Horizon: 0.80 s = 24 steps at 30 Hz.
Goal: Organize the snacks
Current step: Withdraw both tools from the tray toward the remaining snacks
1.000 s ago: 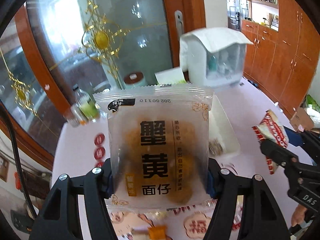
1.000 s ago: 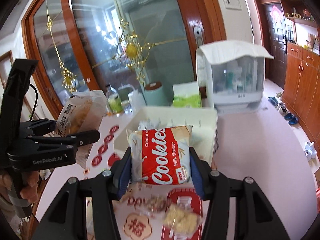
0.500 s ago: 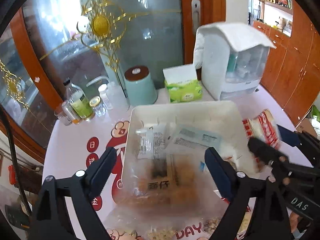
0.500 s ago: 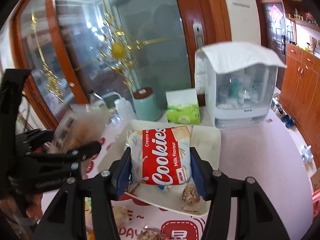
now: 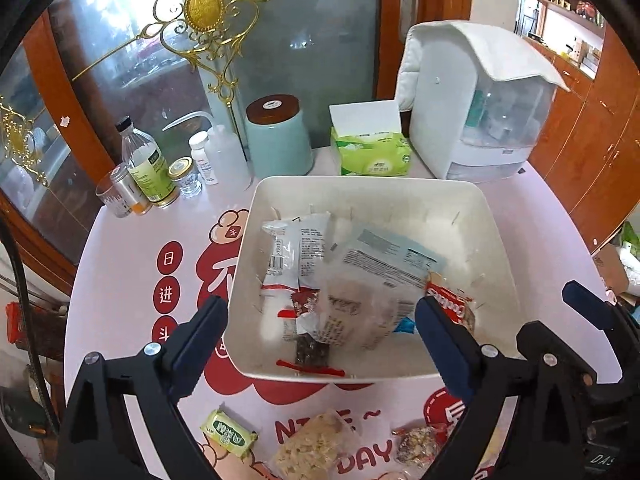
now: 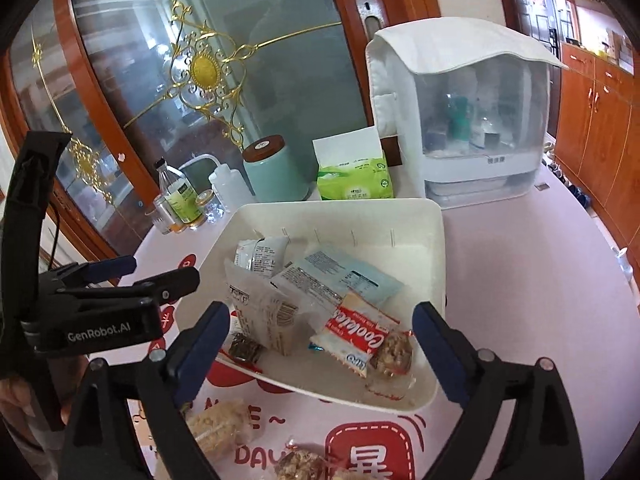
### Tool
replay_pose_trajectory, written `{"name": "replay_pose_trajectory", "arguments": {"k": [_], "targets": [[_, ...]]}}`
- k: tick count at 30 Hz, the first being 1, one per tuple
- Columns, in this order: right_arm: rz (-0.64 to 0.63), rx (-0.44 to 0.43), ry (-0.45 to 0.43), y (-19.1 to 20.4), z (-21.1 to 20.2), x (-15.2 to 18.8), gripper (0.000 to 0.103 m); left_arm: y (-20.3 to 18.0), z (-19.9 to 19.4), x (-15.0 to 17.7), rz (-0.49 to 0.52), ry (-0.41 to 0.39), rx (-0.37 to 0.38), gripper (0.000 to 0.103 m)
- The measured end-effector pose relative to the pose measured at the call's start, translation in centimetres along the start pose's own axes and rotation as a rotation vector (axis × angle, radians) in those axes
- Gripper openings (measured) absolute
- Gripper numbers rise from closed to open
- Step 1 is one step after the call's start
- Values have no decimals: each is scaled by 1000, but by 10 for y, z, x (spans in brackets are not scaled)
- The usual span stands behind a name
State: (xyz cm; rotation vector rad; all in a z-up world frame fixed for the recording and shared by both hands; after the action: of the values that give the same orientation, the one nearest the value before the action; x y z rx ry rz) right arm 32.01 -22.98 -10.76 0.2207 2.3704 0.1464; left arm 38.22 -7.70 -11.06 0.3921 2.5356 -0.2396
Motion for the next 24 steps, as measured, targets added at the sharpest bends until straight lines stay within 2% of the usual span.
{"name": "replay_pose_trajectory", "arguments": {"k": [15, 24], "targets": [[7, -54, -100, 14, -87, 17, 94, -14, -89, 34, -8, -95, 10, 98], [-18, -47, -135, 14, -128, 36, 95, -11, -136, 64, -54, -142, 10, 99]]}}
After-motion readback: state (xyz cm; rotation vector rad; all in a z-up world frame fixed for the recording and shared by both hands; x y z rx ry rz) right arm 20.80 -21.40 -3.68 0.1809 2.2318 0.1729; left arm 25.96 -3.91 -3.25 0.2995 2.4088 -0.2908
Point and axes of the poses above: each gripper's, at about its wrist camera, not at the fingertips, and z roughly the way its jaws point, y to its left, x to its underside, the point moved 7 cm from there along z, roughly the way its jaws point, and after that the axes turned 8 degrees about x, right-handed, at the moved point
